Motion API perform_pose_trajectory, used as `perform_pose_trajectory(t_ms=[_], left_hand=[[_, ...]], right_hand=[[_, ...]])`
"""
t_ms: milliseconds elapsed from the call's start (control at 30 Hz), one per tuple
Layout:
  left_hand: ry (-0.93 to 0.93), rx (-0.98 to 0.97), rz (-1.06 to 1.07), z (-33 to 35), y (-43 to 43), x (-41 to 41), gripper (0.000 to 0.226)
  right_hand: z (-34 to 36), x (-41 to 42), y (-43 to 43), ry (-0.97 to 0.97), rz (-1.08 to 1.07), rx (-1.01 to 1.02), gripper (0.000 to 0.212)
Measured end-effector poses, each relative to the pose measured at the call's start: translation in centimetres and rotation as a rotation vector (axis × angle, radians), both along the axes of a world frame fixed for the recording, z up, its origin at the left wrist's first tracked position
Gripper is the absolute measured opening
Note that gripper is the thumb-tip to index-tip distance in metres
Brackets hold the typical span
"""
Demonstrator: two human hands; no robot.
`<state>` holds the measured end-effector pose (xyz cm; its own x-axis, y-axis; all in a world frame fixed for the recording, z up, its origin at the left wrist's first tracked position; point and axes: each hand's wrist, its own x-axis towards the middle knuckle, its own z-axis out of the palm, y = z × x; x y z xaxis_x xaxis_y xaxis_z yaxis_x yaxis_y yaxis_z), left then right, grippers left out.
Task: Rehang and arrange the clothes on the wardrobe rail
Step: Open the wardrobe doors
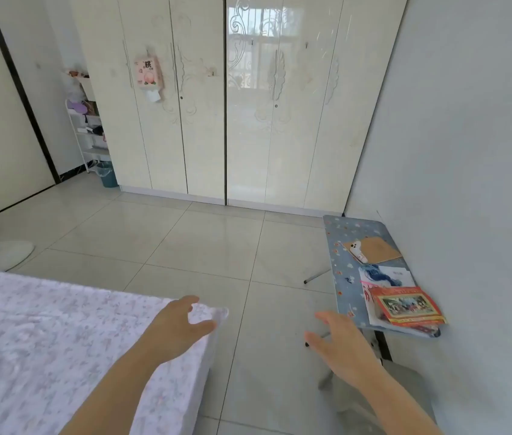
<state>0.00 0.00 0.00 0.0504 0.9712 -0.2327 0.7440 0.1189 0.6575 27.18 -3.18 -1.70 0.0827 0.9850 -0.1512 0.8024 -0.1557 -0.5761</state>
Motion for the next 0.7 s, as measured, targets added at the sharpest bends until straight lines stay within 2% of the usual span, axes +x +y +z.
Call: perform_pose_trajectory(t_ms=[67,333,700], left_hand=[[-0.045,0.019,0.000,-0.8,3.9,-0.1,0.067],[0.004,-0.025,-0.010,-0.2,20.8,0.5,0.064],[0.047,-0.036,0.009,-0.8,42.6,6.4,0.064]], right_hand=[[-0.7,0.1,3.6,0.038,-0.007,0.005,0.049],[0.2,0.1,20.0,0.060,-0.057,0.002,0.048],[-1.0,5.4,42.0,0.047,-0.047,-0.021,0.048]])
